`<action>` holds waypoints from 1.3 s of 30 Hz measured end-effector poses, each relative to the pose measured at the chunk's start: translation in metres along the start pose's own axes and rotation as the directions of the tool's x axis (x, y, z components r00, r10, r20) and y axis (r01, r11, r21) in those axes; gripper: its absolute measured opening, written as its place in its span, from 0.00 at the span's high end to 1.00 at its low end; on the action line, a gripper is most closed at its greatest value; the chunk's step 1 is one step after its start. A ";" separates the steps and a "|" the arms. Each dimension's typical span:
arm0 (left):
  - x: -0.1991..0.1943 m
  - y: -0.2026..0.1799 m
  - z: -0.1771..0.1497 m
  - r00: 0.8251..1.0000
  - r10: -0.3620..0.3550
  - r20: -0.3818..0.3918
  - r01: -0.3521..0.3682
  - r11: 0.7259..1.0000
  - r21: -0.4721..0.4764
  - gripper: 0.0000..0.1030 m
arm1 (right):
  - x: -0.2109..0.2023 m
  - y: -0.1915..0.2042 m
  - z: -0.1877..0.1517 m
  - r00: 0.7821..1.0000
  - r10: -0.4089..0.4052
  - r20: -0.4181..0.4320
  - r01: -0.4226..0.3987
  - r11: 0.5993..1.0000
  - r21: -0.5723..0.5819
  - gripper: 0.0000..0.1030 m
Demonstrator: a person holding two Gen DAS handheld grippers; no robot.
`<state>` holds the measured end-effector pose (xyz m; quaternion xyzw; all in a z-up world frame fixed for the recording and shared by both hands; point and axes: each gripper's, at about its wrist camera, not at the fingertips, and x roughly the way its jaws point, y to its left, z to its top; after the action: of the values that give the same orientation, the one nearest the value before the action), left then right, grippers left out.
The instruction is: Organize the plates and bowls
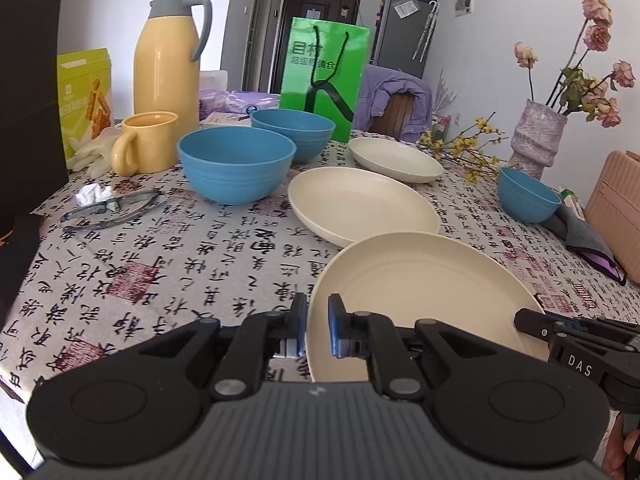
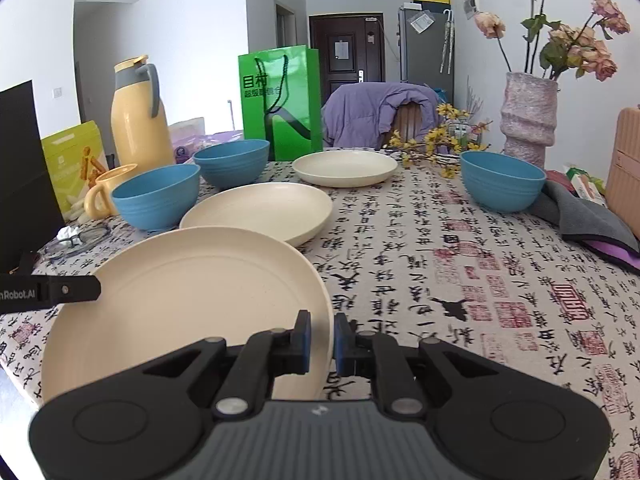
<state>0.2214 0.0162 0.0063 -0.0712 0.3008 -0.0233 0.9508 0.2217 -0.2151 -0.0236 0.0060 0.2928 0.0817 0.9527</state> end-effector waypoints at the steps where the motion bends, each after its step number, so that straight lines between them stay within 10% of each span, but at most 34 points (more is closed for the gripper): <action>1: 0.000 0.007 0.001 1.000 0.003 0.000 -0.003 1.000 -0.004 0.89 | 0.003 0.008 0.000 1.000 0.006 -0.001 -0.006 1.000 -0.004 0.89; 32: 0.041 0.142 0.018 0.996 0.087 -0.020 -0.088 0.994 -0.071 0.82 | 0.081 0.150 0.007 0.994 0.081 -0.071 -0.088 0.991 -0.105 0.79; 39: 0.031 0.133 0.019 0.989 0.136 0.058 -0.135 0.991 -0.013 0.25 | 0.079 0.146 0.008 0.995 0.081 -0.051 -0.086 0.990 -0.110 0.40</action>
<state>0.2579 0.1478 -0.0162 -0.0554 0.2767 0.0447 0.9583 0.2679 -0.0587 -0.0524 -0.0373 0.3095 0.1381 0.9401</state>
